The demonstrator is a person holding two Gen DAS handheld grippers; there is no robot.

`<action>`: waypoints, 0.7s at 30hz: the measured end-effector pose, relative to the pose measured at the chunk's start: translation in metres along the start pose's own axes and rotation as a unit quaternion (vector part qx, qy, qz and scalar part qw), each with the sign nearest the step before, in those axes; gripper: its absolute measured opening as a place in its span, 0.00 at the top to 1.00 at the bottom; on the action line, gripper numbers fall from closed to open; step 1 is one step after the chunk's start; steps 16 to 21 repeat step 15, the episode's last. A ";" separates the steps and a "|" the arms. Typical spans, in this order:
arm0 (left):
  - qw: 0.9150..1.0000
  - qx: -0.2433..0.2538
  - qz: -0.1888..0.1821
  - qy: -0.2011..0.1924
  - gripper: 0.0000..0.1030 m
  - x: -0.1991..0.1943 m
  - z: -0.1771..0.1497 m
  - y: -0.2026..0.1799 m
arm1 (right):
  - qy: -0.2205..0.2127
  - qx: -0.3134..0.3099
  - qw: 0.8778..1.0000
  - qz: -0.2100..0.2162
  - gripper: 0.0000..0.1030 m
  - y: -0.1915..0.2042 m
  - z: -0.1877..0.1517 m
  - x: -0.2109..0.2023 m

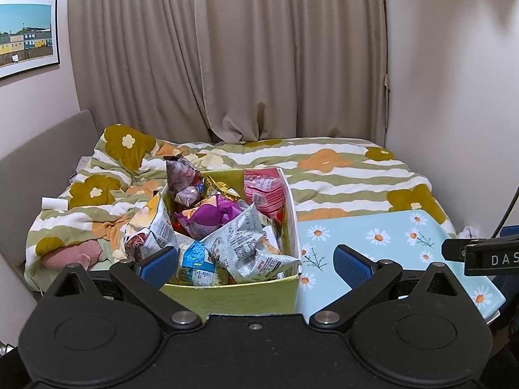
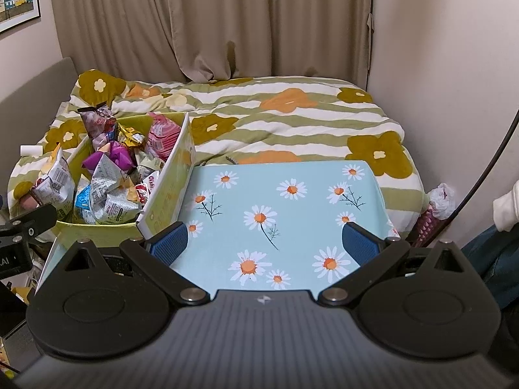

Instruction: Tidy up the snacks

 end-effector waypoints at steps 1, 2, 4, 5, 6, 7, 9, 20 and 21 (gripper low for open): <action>1.000 -0.002 -0.001 0.000 0.00 0.000 0.000 0.000 | 0.000 0.000 1.000 0.000 0.00 0.000 0.000 0.000; 1.000 -0.005 -0.001 0.001 0.00 0.000 0.000 -0.001 | 0.000 0.000 1.000 0.001 0.00 0.000 0.000 0.000; 1.000 -0.010 0.000 0.004 0.00 0.002 0.000 -0.003 | 0.001 0.001 1.000 0.003 0.00 -0.001 0.000 0.000; 1.000 -0.010 0.001 0.006 0.00 0.003 0.000 -0.004 | 0.001 0.000 1.000 0.005 0.00 -0.002 0.000 0.001; 1.000 -0.011 0.003 0.009 0.00 0.004 0.000 -0.006 | 0.001 0.000 1.000 0.004 0.00 -0.002 0.000 0.001; 1.000 -0.012 0.003 0.010 0.00 0.004 0.000 -0.007 | 0.001 -0.001 1.000 0.005 0.00 -0.001 -0.001 0.001; 1.000 -0.017 0.004 0.010 0.00 0.004 0.000 -0.009 | 0.003 -0.002 1.000 0.008 0.00 -0.006 0.001 0.003; 0.999 -0.036 0.021 0.012 0.00 0.006 -0.006 -0.015 | 0.008 -0.007 1.000 0.023 0.00 -0.014 0.001 0.014; 0.999 -0.036 0.021 0.012 0.00 0.006 -0.006 -0.015 | 0.008 -0.007 1.000 0.023 0.00 -0.014 0.001 0.014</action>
Point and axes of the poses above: each gripper's, at about its wrist camera, not at the fingertips, and x roughly the way its jaws point, y to its left, z to its top, the point moved 5 cm from there along x, roughly the way its jaws point, and after that the axes turned 2 degrees about -y, right-handed, at the moved point
